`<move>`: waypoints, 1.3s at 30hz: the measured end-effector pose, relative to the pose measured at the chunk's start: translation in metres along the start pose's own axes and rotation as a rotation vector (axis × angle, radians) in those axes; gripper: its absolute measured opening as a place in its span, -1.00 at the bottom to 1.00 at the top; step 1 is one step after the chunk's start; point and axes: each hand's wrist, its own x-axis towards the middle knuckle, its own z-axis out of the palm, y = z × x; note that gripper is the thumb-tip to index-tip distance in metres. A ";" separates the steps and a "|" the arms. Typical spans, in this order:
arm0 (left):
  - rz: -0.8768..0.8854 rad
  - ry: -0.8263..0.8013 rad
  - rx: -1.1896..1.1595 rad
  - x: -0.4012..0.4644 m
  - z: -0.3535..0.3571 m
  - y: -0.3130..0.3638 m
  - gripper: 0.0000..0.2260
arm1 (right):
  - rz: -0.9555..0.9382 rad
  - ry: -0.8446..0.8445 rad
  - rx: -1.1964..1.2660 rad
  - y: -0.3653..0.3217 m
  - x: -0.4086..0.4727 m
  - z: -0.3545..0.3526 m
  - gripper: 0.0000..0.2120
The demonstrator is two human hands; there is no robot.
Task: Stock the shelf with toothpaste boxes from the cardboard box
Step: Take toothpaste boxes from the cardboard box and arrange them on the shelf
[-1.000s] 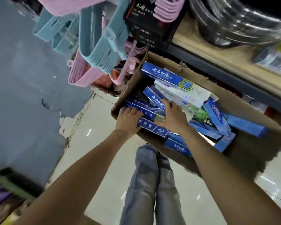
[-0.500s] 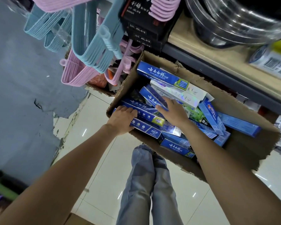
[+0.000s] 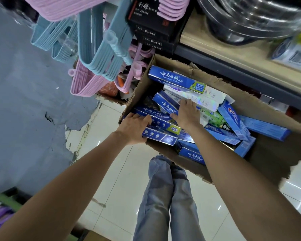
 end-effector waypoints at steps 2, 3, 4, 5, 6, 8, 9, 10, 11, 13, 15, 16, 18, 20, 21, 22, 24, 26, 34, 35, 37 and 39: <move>0.008 -0.002 0.022 -0.001 -0.001 0.001 -0.44 | -0.022 -0.024 -0.032 0.004 -0.001 -0.002 -0.40; 0.016 0.006 0.048 -0.002 -0.002 0.001 -0.41 | -0.028 -0.037 -0.013 0.005 0.000 -0.003 -0.42; 0.024 0.021 0.078 -0.002 -0.001 0.002 -0.39 | -0.032 -0.050 0.026 0.007 0.001 -0.004 -0.43; 0.032 0.037 0.105 -0.002 -0.001 0.003 -0.38 | -0.037 -0.057 0.067 0.008 0.002 -0.005 -0.45; 0.040 0.050 0.124 -0.002 -0.001 0.004 -0.37 | -0.040 -0.063 0.092 0.010 0.002 -0.004 -0.45; 0.060 0.070 0.146 0.002 0.000 0.006 -0.38 | -0.031 -0.067 0.091 0.009 0.000 -0.001 -0.41; 0.068 0.079 0.158 0.005 0.001 0.008 -0.39 | -0.016 -0.063 0.065 0.005 -0.001 0.000 -0.37; 0.073 0.083 0.173 0.007 0.002 0.009 -0.41 | 0.005 -0.047 0.010 -0.001 0.000 -0.001 -0.33; 0.077 0.076 0.194 0.009 0.003 0.010 -0.42 | 0.011 -0.012 -0.085 -0.009 0.001 -0.001 -0.32; 0.089 0.063 0.240 0.011 0.002 0.013 -0.43 | -0.050 0.100 -0.279 -0.026 0.006 0.001 -0.43; 0.089 0.064 0.256 0.010 -0.002 0.014 -0.45 | -0.138 0.200 -0.347 -0.037 0.010 0.006 -0.60; 0.082 0.065 0.258 0.008 -0.005 0.013 -0.45 | -0.157 0.203 -0.326 -0.038 0.011 0.007 -0.64; 0.070 0.071 0.264 0.003 -0.010 0.010 -0.46 | -0.161 0.189 -0.228 -0.034 0.005 0.006 -0.67; 0.056 0.087 0.256 -0.003 -0.012 0.005 -0.46 | -0.162 0.201 -0.085 -0.021 -0.010 -0.002 -0.66; 0.044 0.090 0.241 -0.007 -0.011 0.003 -0.46 | -0.171 0.222 -0.013 -0.013 -0.019 -0.007 -0.64; 0.025 0.088 0.218 -0.011 -0.012 0.002 -0.46 | -0.188 0.254 0.053 -0.003 -0.028 -0.013 -0.63; -0.028 0.082 0.118 -0.023 -0.015 0.002 -0.44 | -0.231 0.302 0.175 0.017 -0.050 -0.024 -0.58; -0.076 0.124 -0.023 -0.038 -0.024 0.007 -0.44 | -0.187 0.276 0.390 0.036 -0.078 -0.040 -0.54; -0.247 0.306 -0.661 -0.111 -0.101 0.069 -0.47 | 0.061 0.394 1.540 0.053 -0.222 -0.149 -0.89; -0.224 0.306 -0.794 -0.119 -0.113 0.080 -0.49 | 0.060 0.400 1.672 0.053 -0.238 -0.162 -0.91; -0.194 0.255 -1.166 -0.133 -0.137 0.104 -0.63 | 0.073 0.370 1.868 0.052 -0.266 -0.186 -0.57; -0.179 0.102 -1.559 -0.145 -0.161 0.131 -0.76 | 0.149 0.337 1.965 0.052 -0.291 -0.207 -0.24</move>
